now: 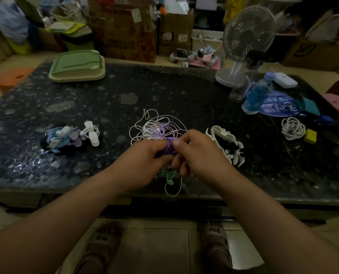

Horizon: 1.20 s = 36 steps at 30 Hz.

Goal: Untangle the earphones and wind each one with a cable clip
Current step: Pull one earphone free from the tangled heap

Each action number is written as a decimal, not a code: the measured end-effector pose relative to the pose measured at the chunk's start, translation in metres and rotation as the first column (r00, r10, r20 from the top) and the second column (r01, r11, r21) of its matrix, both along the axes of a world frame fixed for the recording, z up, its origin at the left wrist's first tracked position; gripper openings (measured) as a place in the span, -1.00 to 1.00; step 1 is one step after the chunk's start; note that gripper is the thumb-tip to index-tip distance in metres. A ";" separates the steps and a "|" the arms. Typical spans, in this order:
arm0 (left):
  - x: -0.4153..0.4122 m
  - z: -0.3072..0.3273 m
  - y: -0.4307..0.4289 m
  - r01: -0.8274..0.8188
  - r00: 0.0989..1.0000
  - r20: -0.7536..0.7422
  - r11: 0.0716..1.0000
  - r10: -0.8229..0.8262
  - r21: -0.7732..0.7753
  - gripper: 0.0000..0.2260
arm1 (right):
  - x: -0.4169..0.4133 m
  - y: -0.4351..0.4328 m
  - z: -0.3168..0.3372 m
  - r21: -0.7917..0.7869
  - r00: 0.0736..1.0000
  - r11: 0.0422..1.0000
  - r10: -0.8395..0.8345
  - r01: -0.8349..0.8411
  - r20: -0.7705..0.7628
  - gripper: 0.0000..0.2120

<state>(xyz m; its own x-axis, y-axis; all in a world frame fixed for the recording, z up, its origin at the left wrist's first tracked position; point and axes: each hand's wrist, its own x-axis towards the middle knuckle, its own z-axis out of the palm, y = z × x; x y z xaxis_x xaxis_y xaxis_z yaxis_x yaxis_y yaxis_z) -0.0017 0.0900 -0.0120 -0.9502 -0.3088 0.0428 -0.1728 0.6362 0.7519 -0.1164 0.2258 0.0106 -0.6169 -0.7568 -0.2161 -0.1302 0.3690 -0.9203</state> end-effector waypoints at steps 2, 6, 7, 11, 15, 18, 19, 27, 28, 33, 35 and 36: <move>-0.001 0.001 0.000 0.008 1.000 -0.009 0.992 -0.007 0.124 -0.70 | -0.003 -0.001 0.001 -0.034 0.991 0.999 -0.017 0.021 0.130 -0.83; -0.002 0.004 0.005 0.080 0.996 0.010 0.906 -0.093 0.416 -0.80 | -0.007 -0.003 0.003 -0.028 0.989 0.999 -0.024 0.028 0.145 -0.78; -0.002 0.003 0.007 0.076 0.995 0.015 0.878 -0.094 0.473 -0.81 | -0.007 -0.003 0.005 -0.003 0.996 1.000 -0.023 0.023 0.085 -0.76; -0.008 0.001 0.013 -0.045 0.999 0.036 0.720 0.028 0.692 -0.80 | -0.016 0.000 0.009 -0.011 0.995 0.996 -0.087 0.087 -0.047 -0.63; -0.010 0.014 0.011 -0.073 0.990 0.025 0.361 0.137 0.930 -0.81 | -0.029 0.012 0.004 -0.032 0.989 0.998 -0.056 0.061 0.138 -0.65; -0.008 0.020 0.010 -0.047 0.994 0.003 0.387 0.112 0.921 -0.83 | -0.021 0.014 -0.005 -0.119 0.941 0.985 0.155 -0.124 0.301 -0.73; -0.008 0.021 0.010 -0.051 0.994 0.006 0.402 0.113 0.914 -0.81 | -0.018 0.013 -0.005 -0.155 0.936 0.982 0.151 -0.106 0.318 -0.77; -0.011 0.013 0.012 -0.096 0.994 0.063 0.429 0.090 0.898 -0.73 | -0.019 0.008 -0.016 -0.092 0.998 0.994 0.047 -0.052 -0.049 -0.92; -0.011 0.012 0.011 -0.095 0.994 0.065 0.425 0.084 0.900 -0.73 | -0.019 0.008 -0.015 -0.068 0.989 0.995 0.064 -0.074 -0.136 -0.91; -0.012 0.014 0.014 -0.120 0.992 0.091 0.396 0.090 0.911 -0.75 | -0.026 0.013 -0.012 -0.044 0.963 0.989 0.129 -0.143 -0.235 -0.93; -0.013 0.017 0.015 -0.123 0.991 0.089 0.406 0.101 0.905 -0.77 | -0.026 0.014 -0.012 -0.056 0.959 0.988 0.127 -0.146 -0.254 -0.92; -0.014 0.017 0.016 -0.126 0.990 0.089 0.418 0.107 0.899 -0.77 | -0.025 0.015 -0.012 -0.060 0.955 0.988 0.123 -0.144 -0.271 -0.92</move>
